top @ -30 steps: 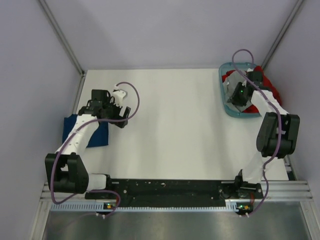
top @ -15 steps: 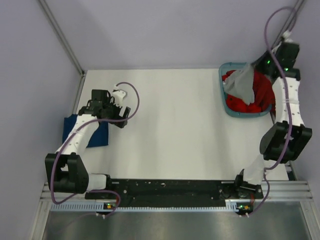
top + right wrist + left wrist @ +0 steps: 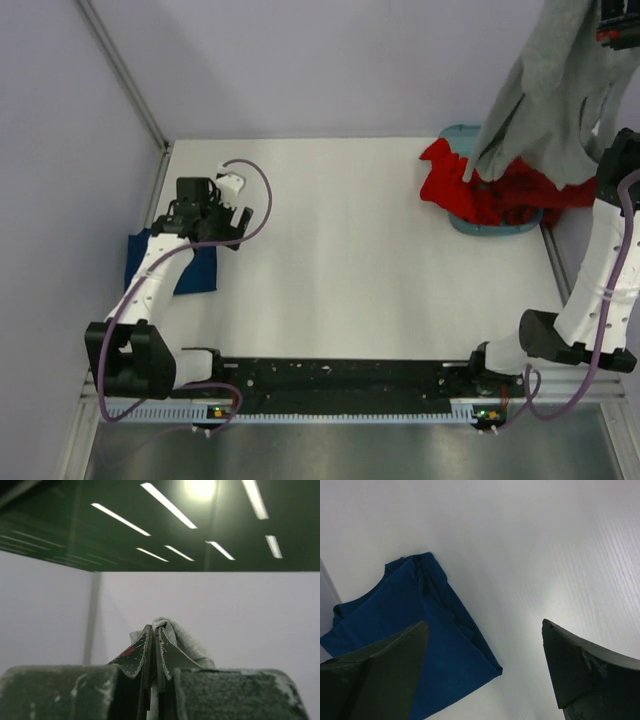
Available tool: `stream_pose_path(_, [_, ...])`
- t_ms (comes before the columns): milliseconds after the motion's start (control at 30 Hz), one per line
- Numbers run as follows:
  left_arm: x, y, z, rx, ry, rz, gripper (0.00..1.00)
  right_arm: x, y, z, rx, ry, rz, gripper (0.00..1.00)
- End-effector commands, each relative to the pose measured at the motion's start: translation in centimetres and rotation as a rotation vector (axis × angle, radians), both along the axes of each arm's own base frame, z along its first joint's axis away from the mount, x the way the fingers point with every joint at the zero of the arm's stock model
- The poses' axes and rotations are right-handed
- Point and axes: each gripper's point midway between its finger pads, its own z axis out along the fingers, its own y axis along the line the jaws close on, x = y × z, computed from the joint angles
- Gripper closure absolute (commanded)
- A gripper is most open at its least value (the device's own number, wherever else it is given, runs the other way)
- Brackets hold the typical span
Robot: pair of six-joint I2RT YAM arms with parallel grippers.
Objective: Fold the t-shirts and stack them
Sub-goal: Grab crumpled tshirt from bin with the right arm, then move the tshirt to the center of the board
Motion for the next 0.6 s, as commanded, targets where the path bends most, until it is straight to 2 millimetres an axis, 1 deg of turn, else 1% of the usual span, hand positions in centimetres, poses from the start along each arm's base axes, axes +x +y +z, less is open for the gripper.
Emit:
stream_pose_path(0, [1.6, 1.4, 3.7, 0.047, -0.129, 0.064, 0.01, -6.3, 6.8, 0.9, -0.173, -0.197, 0.296, 1.00])
stream_pose_path(67, [1.7, 1.3, 4.1, 0.042, -0.138, 0.059, 0.01, -10.3, 8.4, 1.9, -0.173, -0.289, 0.395, 1.00])
stream_pose_path(100, [1.7, 1.3, 4.4, 0.042, -0.145, 0.060, 0.01, -12.1, 8.9, 2.2, -0.165, -0.326, 0.449, 1.00])
stream_pose_path(133, [1.7, 1.3, 4.8, 0.043, -0.156, 0.060, 0.01, -13.4, 9.4, 2.3, -0.158, -0.348, 0.503, 1.00])
stream_pose_path(167, [1.7, 1.4, 5.1, 0.048, -0.164, 0.062, 0.01, -14.3, 9.8, 2.2, -0.155, -0.363, 0.554, 1.00])
stream_pose_path(200, [1.7, 1.6, 5.5, 0.055, -0.177, 0.069, 0.01, -14.7, 10.3, 2.0, -0.143, -0.357, 0.610, 1.00])
stream_pose_path(233, [1.9, 1.9, 6.0, 0.065, -0.194, 0.079, 0.01, -15.0, 10.7, 1.7, -0.138, -0.350, 0.654, 1.00])
stream_pose_path(267, [2.1, 2.0, 6.6, 0.064, -0.213, 0.082, 0.01, -14.8, 11.4, 1.3, -0.132, -0.328, 0.701, 1.00])
stream_pose_path(300, [2.2, 2.8, 7.2, 0.093, -0.228, 0.113, 0.01, -14.3, 12.1, 0.8, -0.128, -0.300, 0.739, 1.00])
stream_pose_path(333, [2.4, 3.2, 7.7, 0.099, -0.242, 0.129, 0.01, -13.5, 13.0, 0.2, -0.134, -0.263, 0.771, 1.00])
stream_pose_path(400, [2.8, 3.7, 8.7, 0.105, -0.260, 0.148, 0.01, -11.4, 15.0, -1.5, -0.143, -0.170, 0.837, 1.00])
stream_pose_path(500, [3.2, 4.4, 9.4, 0.106, -0.263, 0.165, 0.01, -6.2, 17.8, -5.7, -0.122, 0.023, 0.921, 1.00])
stream_pose_path(567, [3.4, 4.3, 9.5, 0.103, -0.260, 0.163, 0.01, -1.6, 19.6, -9.8, -0.089, 0.180, 0.943, 1.00])
